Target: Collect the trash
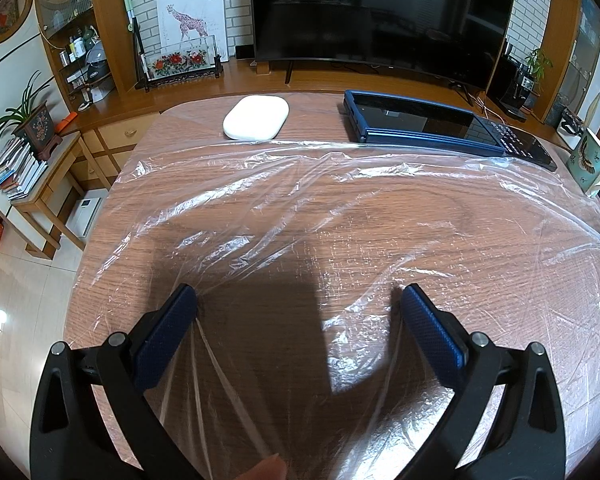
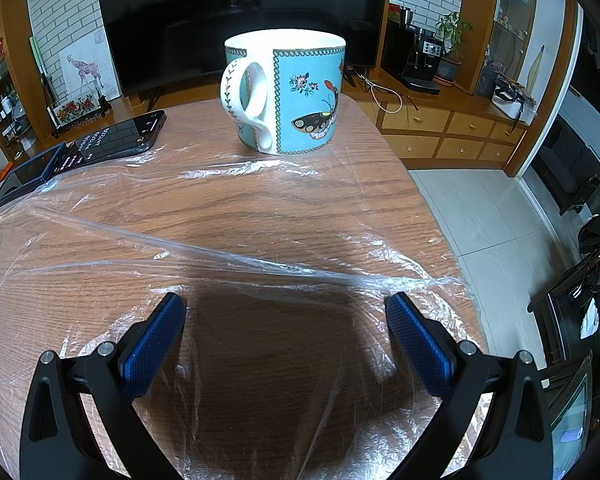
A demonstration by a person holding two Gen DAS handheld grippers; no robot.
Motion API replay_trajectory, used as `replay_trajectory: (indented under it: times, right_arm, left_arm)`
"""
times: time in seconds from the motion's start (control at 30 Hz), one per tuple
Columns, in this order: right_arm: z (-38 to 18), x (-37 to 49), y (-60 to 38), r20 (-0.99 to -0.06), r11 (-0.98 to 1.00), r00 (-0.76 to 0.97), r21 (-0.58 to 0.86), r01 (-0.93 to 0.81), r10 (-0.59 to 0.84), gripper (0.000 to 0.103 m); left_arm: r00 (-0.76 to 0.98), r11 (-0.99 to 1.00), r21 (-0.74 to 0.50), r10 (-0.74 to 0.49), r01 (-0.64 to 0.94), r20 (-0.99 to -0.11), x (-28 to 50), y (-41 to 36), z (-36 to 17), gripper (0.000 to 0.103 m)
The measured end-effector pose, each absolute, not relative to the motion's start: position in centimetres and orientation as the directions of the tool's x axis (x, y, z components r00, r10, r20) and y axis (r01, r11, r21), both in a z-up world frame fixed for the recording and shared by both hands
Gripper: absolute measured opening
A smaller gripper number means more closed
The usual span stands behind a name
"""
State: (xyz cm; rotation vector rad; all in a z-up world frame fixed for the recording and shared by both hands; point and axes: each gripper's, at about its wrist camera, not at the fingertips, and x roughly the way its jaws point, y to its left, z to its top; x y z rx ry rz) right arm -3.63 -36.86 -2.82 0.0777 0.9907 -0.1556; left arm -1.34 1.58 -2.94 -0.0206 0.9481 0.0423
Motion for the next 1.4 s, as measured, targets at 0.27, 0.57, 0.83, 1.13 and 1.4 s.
replay_trajectory:
  times: [0.27,0.57,0.83,1.13,1.4]
  right_arm:
    - [-2.84,-3.6,-36.85,-0.837,0.986,0.538,-0.006,0.166,-0.095,0.099]
    - [-2.82,-3.63,-36.86,-0.837,0.986,0.538,-0.006,0.166,-0.095,0.099]
    - [-2.81,-3.64,-36.86,-0.837,0.986,0.538,-0.006,0.166,-0.095,0.099]
    - [-2.82,-3.62,-36.85,-0.837,0.986,0.538,-0.006,0.166,-0.095,0.099]
    - [-2.81,-3.63,-36.85,-0.837,0.986,0.538,-0.006,0.166,-0.096,0.099]
  left_arm:
    - [0.582,0.999,0.0,0.029,-0.049,-0.813,-1.19,1.64,-3.0,0.102]
    - [0.582,0.999,0.0,0.029,-0.05,-0.813,-1.2,1.63,-2.99,0.102]
    - [0.582,0.999,-0.001,0.029,-0.051,-0.813,-1.02,1.84,-3.0,0.102]
    - [0.582,0.999,0.0,0.03,-0.051,-0.813,-1.01,1.83,-2.99,0.102]
    - [0.581,0.999,-0.001,0.029,-0.051,-0.813,-1.01,1.85,-2.98,0.102]
